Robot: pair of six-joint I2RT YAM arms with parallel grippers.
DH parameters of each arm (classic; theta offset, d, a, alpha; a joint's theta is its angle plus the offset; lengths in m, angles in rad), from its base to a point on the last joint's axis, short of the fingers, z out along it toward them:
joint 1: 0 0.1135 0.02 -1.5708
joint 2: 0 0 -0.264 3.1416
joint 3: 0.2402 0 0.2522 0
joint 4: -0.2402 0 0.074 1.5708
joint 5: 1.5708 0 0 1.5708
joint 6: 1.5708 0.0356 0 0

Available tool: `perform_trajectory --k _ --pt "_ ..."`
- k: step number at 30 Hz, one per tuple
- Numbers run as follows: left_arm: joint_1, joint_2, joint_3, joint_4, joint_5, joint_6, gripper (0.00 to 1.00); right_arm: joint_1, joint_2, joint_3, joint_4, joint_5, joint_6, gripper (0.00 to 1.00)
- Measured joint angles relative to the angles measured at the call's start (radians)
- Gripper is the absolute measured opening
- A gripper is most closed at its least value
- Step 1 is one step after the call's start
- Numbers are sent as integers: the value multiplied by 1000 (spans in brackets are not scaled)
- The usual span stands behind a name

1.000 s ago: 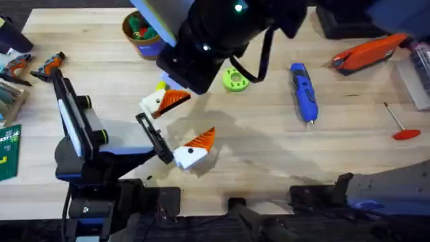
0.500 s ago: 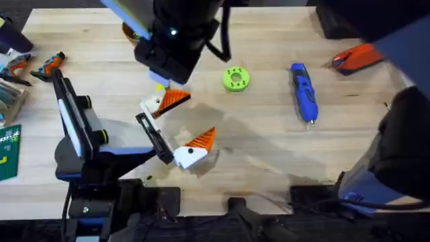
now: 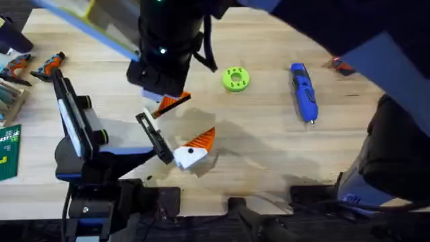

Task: Pick up the gripper from the table and insert it into the empty holder that is missing its gripper. Then pick up a screw, insert it into the mounting hole, and use the screwdriver to tighten it. Finally, clean up the table by picking up the vegetable and placing it into the bucket.

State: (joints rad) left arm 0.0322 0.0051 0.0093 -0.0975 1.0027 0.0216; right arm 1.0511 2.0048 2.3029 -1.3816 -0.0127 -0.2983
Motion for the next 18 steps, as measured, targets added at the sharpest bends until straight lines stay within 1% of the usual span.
perform_trajectory --k 7,18 --pt "0 0 0 0 0 0 986 13 0 1 17 -8 -43 6" --pt "0 0 0 0 0 0 986 13 40 5 13 -8 -54 6"
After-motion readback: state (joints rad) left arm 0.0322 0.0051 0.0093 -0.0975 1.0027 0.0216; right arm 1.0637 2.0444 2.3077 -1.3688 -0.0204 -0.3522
